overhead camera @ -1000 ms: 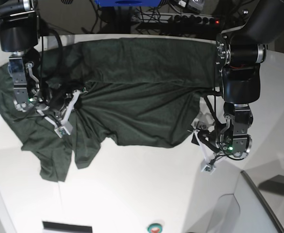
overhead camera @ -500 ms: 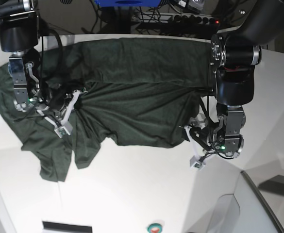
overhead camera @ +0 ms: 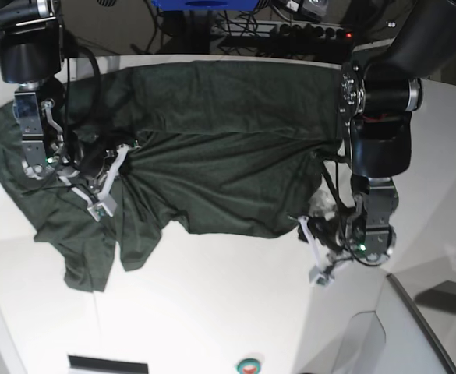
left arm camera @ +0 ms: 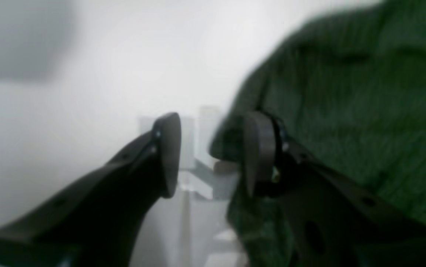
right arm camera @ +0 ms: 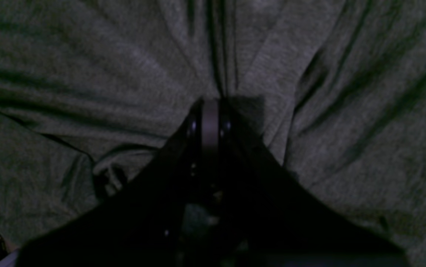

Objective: Layout the t-shirt on the table in an organized manner, then fold the t-shirt properly
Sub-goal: 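Grasp the shirt's side edge near the hem with the left gripper, then drag the shirt edge with the left gripper toward the collar, spreading it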

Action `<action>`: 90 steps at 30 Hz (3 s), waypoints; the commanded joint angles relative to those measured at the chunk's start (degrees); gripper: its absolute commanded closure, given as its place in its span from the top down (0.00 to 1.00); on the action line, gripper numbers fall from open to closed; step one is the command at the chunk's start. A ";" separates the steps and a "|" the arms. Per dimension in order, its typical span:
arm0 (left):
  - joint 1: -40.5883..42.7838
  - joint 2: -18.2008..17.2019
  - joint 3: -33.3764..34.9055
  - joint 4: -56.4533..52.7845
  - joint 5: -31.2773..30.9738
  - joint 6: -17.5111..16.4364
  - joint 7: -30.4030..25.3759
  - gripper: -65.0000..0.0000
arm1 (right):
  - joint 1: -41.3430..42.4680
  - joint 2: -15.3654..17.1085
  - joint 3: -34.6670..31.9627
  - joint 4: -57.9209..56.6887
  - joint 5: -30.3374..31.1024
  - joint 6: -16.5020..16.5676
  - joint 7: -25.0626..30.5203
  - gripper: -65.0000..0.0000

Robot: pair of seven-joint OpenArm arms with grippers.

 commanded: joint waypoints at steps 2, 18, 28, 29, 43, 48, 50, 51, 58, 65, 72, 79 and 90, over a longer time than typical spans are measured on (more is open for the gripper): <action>-1.54 -0.84 -0.07 1.87 -0.17 -0.27 -0.08 0.40 | 0.92 0.46 0.21 0.85 0.34 -0.72 0.36 0.00; -2.42 -0.84 -0.07 -2.43 -0.17 -0.35 -0.34 0.53 | 1.36 0.46 0.21 0.85 0.43 -0.72 0.36 0.00; -2.33 -0.84 0.01 -10.17 -0.17 -0.35 -6.41 0.53 | 1.36 0.46 0.21 0.85 0.43 -0.72 0.36 0.00; -2.33 -0.84 0.01 -10.78 -0.17 -0.35 -6.76 0.53 | 1.36 0.46 0.21 0.85 0.43 -0.72 0.36 0.00; -2.33 -0.92 -0.07 -11.40 -0.17 -0.09 -6.85 0.11 | 1.01 0.46 0.21 0.85 0.43 -0.72 0.36 0.00; -2.42 -1.01 -0.07 -10.96 -0.17 -0.09 -6.58 0.00 | 1.01 0.46 0.21 0.77 0.43 -0.72 0.36 0.00; -2.42 -1.80 -0.07 -8.85 -0.17 -0.09 -6.32 0.00 | 1.01 0.46 0.21 0.68 0.43 -0.72 0.36 0.00; -2.16 -1.98 -0.07 -7.27 -0.17 -0.09 -5.79 0.00 | 1.01 0.46 0.21 0.68 0.43 -0.72 0.36 0.00; -1.72 -4.35 0.01 3.46 -0.08 -0.09 0.27 0.00 | 1.01 0.46 0.21 0.59 0.34 -0.72 0.36 0.00; -2.33 -5.58 0.10 4.51 0.36 -0.18 0.62 0.00 | 1.01 0.46 0.21 0.59 0.43 -0.80 0.36 0.00; 1.01 -5.32 0.37 9.87 -0.08 -0.27 1.06 0.00 | -0.22 0.28 0.21 4.55 0.69 -0.36 0.36 0.00; 12.88 -5.14 0.10 24.47 -0.08 -0.27 1.33 0.00 | -3.74 0.11 6.63 18.79 0.61 -0.72 0.36 0.08; 17.71 -5.23 -0.16 29.65 0.27 0.09 1.15 0.00 | 15.60 5.74 22.10 -12.95 -4.49 -0.80 7.13 0.56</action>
